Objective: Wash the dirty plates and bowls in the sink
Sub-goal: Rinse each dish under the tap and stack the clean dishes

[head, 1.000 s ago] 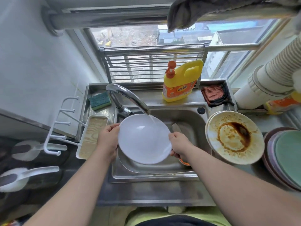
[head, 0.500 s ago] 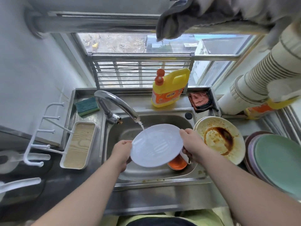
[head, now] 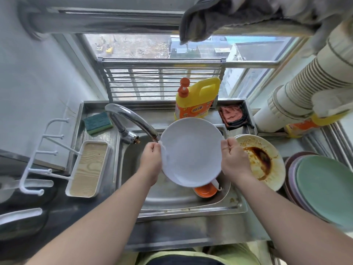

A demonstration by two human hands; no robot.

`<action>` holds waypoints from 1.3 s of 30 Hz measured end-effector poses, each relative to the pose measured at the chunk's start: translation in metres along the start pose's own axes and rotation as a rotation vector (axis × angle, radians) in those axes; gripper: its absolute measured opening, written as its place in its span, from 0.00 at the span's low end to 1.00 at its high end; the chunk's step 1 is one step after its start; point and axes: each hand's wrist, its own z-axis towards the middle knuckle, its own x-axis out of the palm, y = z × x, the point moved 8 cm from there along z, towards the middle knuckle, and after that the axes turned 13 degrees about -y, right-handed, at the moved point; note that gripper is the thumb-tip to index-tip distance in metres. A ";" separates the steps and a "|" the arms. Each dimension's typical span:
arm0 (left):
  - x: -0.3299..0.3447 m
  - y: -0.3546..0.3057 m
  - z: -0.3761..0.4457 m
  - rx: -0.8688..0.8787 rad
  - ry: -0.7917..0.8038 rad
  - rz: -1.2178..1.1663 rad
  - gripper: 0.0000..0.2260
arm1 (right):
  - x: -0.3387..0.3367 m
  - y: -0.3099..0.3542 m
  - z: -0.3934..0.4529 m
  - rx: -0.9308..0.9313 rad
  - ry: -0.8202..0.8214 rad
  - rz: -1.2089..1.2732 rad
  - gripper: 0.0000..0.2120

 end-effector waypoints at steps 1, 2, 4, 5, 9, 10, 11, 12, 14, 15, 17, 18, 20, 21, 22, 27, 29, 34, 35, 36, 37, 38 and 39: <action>-0.005 -0.008 0.003 0.043 -0.020 -0.019 0.10 | 0.003 0.001 0.000 -0.005 -0.009 -0.003 0.16; -0.010 -0.015 0.006 0.079 -0.044 -0.039 0.10 | 0.009 0.001 0.000 -0.007 -0.010 -0.005 0.16; -0.021 -0.027 0.015 0.154 -0.095 -0.068 0.09 | 0.025 0.000 0.000 -0.009 -0.005 -0.004 0.16; -0.026 -0.032 0.018 0.182 -0.119 -0.075 0.10 | 0.033 0.001 0.001 -0.007 -0.005 0.000 0.17; -0.047 -0.046 0.022 0.292 -0.227 -0.046 0.10 | 0.067 0.007 0.006 0.048 -0.014 0.071 0.20; -0.051 -0.046 0.023 0.313 -0.245 -0.025 0.09 | 0.075 0.007 0.007 0.072 -0.012 0.079 0.21; -0.055 -0.045 0.025 0.336 -0.263 -0.005 0.08 | 0.085 0.007 0.008 0.092 -0.006 0.085 0.21; -0.060 -0.043 0.027 0.352 -0.287 0.021 0.07 | 0.094 0.006 0.008 0.114 0.004 0.092 0.21; -0.070 -0.038 0.030 0.387 -0.339 0.082 0.07 | 0.113 0.005 0.007 0.144 0.018 0.111 0.22; -0.075 -0.036 0.029 0.408 -0.364 0.114 0.07 | 0.121 0.004 0.006 0.157 0.028 0.119 0.22; -0.081 -0.036 0.022 0.452 -0.399 0.166 0.07 | 0.135 0.004 0.005 0.173 0.046 0.143 0.22; -0.083 -0.036 0.018 0.472 -0.416 0.184 0.07 | 0.140 0.005 0.005 0.176 0.048 0.149 0.22; -0.089 -0.033 0.015 0.505 -0.461 0.193 0.07 | 0.144 0.009 0.009 0.160 0.041 0.157 0.21; -0.091 -0.030 0.017 0.503 -0.487 0.186 0.07 | 0.144 0.013 0.012 0.141 0.041 0.154 0.20; -0.092 -0.026 0.019 0.497 -0.511 0.172 0.08 | 0.142 0.018 0.016 0.111 0.039 0.152 0.19; -0.090 -0.023 0.024 0.459 -0.615 0.088 0.14 | 0.122 0.049 0.038 -0.106 0.002 0.161 0.21; -0.092 -0.026 0.024 0.442 -0.629 0.062 0.15 | 0.123 0.051 0.038 -0.120 0.011 0.190 0.22; -0.103 -0.032 0.017 0.477 -0.635 0.126 0.17 | 0.144 0.028 0.021 0.027 0.075 0.265 0.22; -0.105 -0.032 0.016 0.485 -0.635 0.142 0.18 | 0.150 0.022 0.018 0.061 0.086 0.276 0.22; -0.107 -0.033 0.015 0.489 -0.629 0.157 0.18 | 0.156 0.017 0.014 0.093 0.096 0.287 0.22; -0.108 -0.034 0.014 0.492 -0.621 0.169 0.17 | 0.162 0.012 0.010 0.125 0.108 0.300 0.22; -0.108 -0.035 0.012 0.496 -0.610 0.180 0.17 | 0.169 0.007 0.006 0.154 0.126 0.317 0.22; -0.109 -0.036 0.010 0.498 -0.594 0.192 0.16 | 0.176 0.003 0.002 0.178 0.143 0.330 0.22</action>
